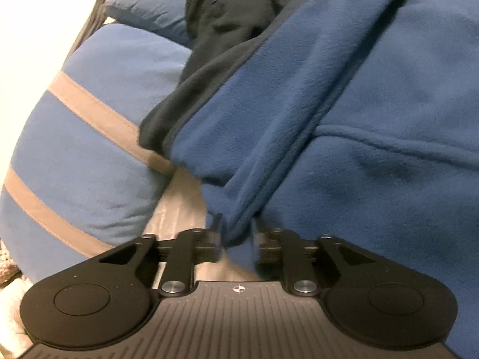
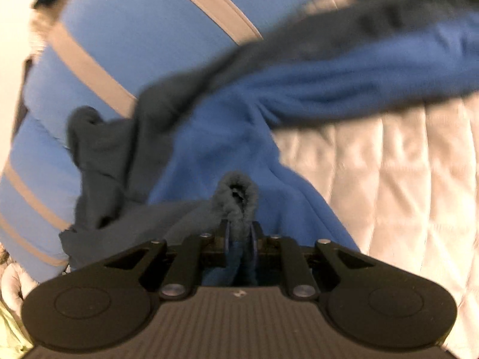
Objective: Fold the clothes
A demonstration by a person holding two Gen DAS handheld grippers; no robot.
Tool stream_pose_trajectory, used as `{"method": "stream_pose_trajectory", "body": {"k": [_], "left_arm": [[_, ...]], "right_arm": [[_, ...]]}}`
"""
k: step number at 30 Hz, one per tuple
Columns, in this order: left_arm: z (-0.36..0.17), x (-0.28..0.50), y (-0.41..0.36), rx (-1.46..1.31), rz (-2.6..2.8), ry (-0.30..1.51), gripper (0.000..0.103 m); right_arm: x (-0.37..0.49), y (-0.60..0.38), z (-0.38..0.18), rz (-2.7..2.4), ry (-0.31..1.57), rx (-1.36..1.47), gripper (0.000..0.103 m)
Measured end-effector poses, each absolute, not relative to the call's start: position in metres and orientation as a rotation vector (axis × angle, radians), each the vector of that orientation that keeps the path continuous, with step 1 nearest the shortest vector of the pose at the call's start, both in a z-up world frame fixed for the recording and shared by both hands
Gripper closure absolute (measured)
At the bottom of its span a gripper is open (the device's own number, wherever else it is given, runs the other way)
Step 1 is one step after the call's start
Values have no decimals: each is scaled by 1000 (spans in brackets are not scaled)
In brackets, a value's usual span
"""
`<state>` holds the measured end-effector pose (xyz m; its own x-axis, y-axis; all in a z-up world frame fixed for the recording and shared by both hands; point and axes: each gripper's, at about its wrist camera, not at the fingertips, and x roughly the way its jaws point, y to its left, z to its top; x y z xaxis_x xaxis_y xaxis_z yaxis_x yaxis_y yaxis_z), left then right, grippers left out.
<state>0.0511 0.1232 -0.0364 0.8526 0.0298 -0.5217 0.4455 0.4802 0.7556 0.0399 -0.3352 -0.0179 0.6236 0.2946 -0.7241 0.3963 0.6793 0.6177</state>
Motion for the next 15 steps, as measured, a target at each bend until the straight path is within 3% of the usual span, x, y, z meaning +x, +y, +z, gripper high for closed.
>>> {"method": "stream_pose_trajectory", "body": {"k": [3, 5, 7, 11, 15], "left_arm": [[-21, 53, 133, 914, -295, 522, 56], [-3, 53, 147, 745, -386, 535, 45], [15, 62, 166, 479, -446, 565, 26], [34, 84, 224, -138, -441, 560, 26], [19, 105, 245, -407, -358, 629, 26]], "right_arm": [[41, -335, -19, -70, 931, 844, 77], [41, -333, -18, -88, 930, 837, 52], [41, -332, -18, -100, 932, 839, 42], [42, -331, -18, -106, 941, 847, 39], [42, -330, -20, -120, 954, 858, 38]]}}
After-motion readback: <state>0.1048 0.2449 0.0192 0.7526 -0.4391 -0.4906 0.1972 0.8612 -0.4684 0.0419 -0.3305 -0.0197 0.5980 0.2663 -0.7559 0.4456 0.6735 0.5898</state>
